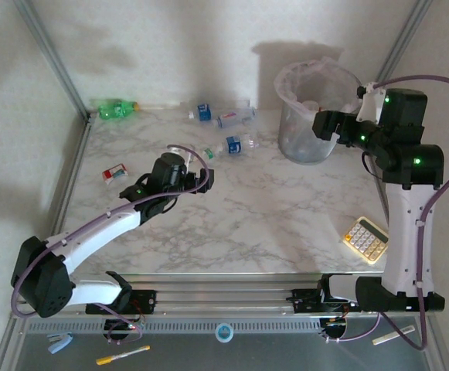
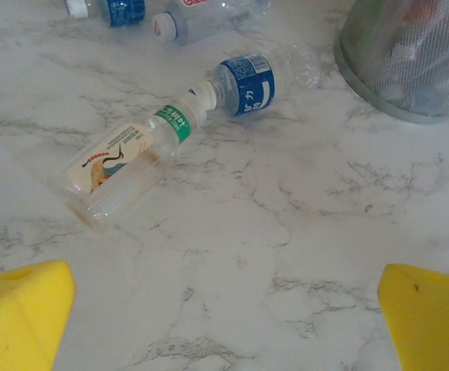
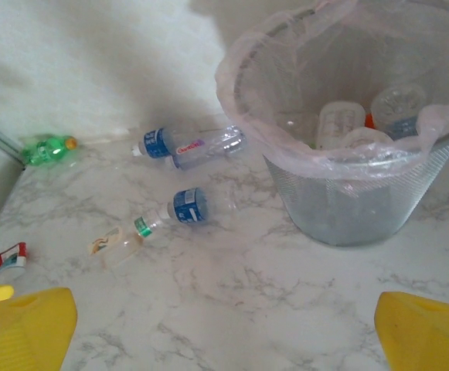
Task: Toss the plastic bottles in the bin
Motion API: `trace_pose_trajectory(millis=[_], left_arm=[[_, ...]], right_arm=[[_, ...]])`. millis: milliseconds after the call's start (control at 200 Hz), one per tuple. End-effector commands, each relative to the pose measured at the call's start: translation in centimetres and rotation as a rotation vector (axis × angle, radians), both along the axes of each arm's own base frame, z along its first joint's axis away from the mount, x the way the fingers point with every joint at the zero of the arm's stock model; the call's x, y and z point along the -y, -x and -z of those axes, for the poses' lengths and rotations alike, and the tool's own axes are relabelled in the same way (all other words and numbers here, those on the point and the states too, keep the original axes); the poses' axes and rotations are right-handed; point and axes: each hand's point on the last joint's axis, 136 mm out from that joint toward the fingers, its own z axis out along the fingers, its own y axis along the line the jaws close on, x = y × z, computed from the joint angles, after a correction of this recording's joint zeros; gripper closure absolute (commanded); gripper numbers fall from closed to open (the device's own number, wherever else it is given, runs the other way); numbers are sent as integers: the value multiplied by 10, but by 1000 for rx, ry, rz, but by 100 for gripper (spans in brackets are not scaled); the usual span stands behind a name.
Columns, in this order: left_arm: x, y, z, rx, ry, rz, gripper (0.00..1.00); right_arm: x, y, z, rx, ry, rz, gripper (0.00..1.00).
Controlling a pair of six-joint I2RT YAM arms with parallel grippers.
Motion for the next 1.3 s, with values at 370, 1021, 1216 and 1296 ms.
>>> trace_pose_trajectory(millis=[370,1021,1216,1296], left_arm=[[37,-44,16,-101,-139,327,0],[-15,-128,106,-434,-296,278,4],[-32,-133,132,-512,-312,252,6],[-39,-134,140,-537,-311,239,6]], right_arm=[[-3,15,31,-90,-33,-1,1],[-15,17,60,-151,-71,-59,1],[-18,15,62,-157,-82,-72,1],[-18,15,62,-156,-79,-76,1]])
